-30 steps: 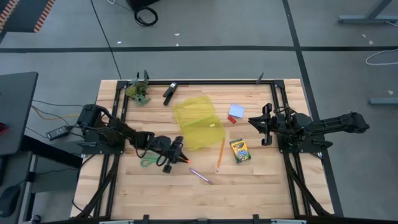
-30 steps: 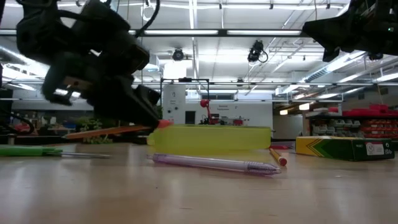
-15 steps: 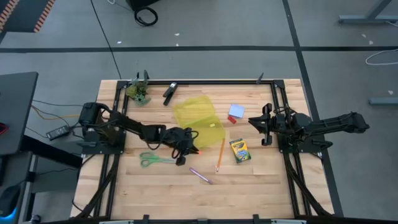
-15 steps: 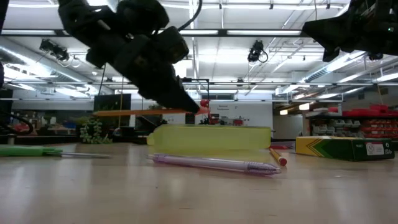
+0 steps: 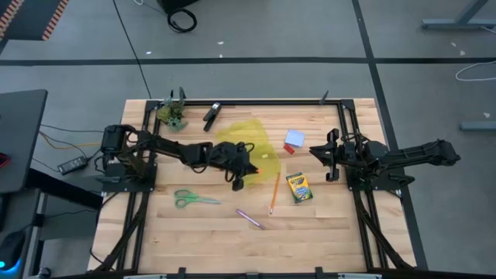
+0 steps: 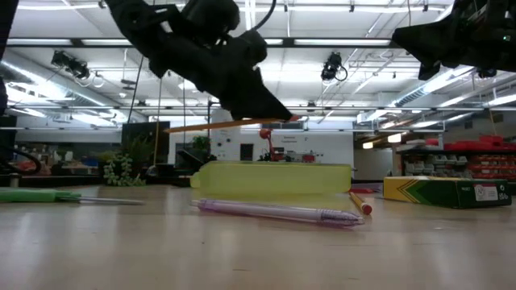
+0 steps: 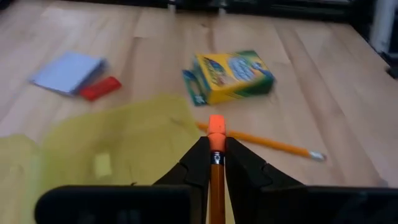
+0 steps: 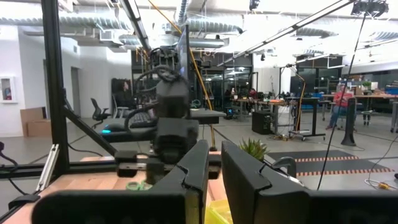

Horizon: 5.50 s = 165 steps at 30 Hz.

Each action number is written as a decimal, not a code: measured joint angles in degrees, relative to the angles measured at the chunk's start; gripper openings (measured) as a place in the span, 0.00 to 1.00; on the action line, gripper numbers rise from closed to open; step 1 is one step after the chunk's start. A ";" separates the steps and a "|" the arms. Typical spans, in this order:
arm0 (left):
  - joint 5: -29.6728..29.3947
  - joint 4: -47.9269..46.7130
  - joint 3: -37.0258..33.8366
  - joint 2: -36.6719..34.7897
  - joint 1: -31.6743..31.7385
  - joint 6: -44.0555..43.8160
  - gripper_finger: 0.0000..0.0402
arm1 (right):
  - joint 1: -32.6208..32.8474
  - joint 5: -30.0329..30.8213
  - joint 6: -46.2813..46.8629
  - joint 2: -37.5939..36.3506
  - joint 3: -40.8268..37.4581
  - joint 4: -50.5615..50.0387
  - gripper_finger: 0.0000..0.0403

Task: Pack school essentials
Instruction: Put the yellow pencil into the yellow supply box

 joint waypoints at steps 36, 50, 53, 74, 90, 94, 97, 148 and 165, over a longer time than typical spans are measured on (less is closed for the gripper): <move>-5.48 0.33 12.84 18.34 5.75 -7.16 0.10 | 0.00 0.00 0.01 0.00 -0.01 -0.39 0.13; -10.49 4.09 12.31 19.73 5.91 -7.95 0.11 | 0.01 0.00 0.00 -0.01 0.01 -0.39 0.13; -11.55 4.27 12.27 19.89 5.93 -8.17 0.10 | -0.01 0.00 0.02 -0.02 0.01 -0.39 0.13; -12.97 4.19 12.28 20.59 8.01 -7.06 0.13 | -0.01 0.00 0.00 -0.02 0.01 -0.39 0.13; -13.42 4.21 12.28 20.59 7.99 -6.98 0.26 | 0.01 0.00 0.02 0.00 -0.01 -0.39 0.13; -13.44 4.20 12.28 20.57 8.01 -6.64 0.28 | 0.00 0.01 0.01 -0.02 -0.01 -0.39 0.13; -13.29 4.01 12.28 20.32 8.01 -6.27 0.28 | 0.00 0.00 0.00 -0.01 0.01 -0.39 0.13; -60.76 4.19 25.48 26.78 -20.45 -27.23 0.16 | 0.01 0.00 0.01 0.43 0.09 -0.53 0.13; -72.62 -17.02 56.50 44.09 -25.42 -38.34 0.16 | 0.01 0.00 0.00 0.63 0.12 -1.42 0.13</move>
